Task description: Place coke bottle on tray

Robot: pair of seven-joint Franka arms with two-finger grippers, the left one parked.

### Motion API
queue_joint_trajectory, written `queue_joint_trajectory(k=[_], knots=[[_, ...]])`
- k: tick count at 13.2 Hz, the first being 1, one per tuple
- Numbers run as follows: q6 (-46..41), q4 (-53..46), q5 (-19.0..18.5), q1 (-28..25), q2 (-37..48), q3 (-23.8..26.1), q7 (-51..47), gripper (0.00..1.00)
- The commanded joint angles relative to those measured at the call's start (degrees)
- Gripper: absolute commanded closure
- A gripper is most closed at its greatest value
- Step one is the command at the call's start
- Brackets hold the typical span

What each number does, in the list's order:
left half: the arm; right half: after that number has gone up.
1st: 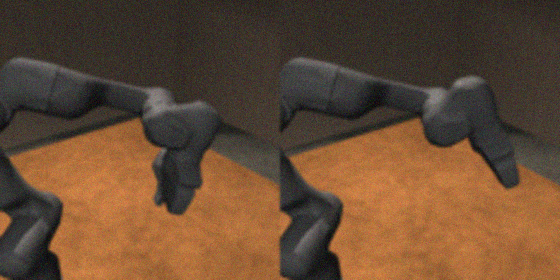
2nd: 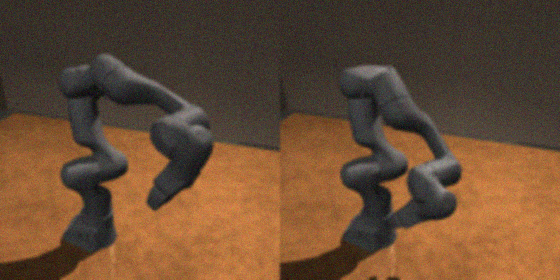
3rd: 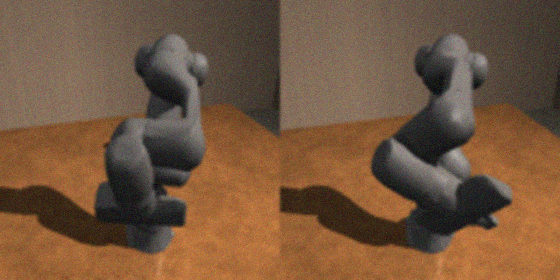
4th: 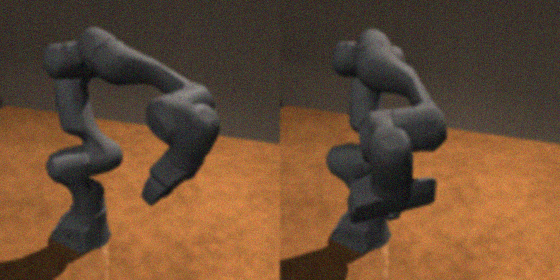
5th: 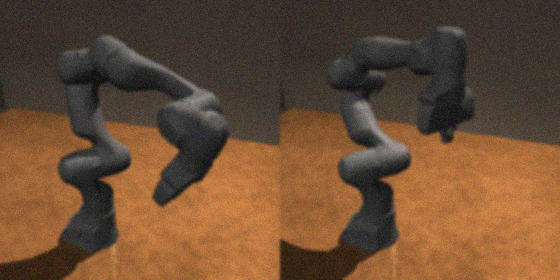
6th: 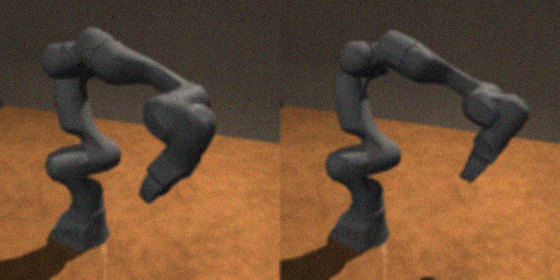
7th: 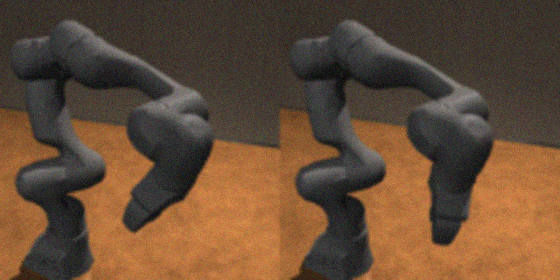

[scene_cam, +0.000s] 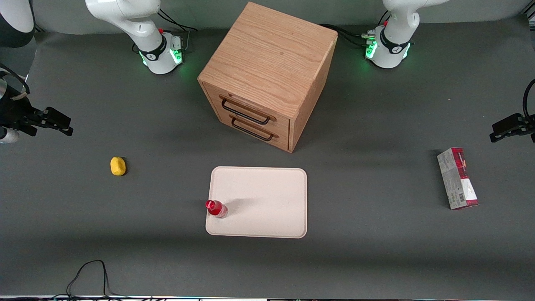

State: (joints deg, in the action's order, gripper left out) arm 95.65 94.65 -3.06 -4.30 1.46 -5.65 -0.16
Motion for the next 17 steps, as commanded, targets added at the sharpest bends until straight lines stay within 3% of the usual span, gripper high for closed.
queue_joint_trajectory(k=[1,17], knots=[[-1.8,-1.7,-0.1,-0.9,-0.1,-0.8,1.0,0.00],[-6.0,-1.6,2.1,-0.8,-0.2,-1.0,3.9,0.00]])
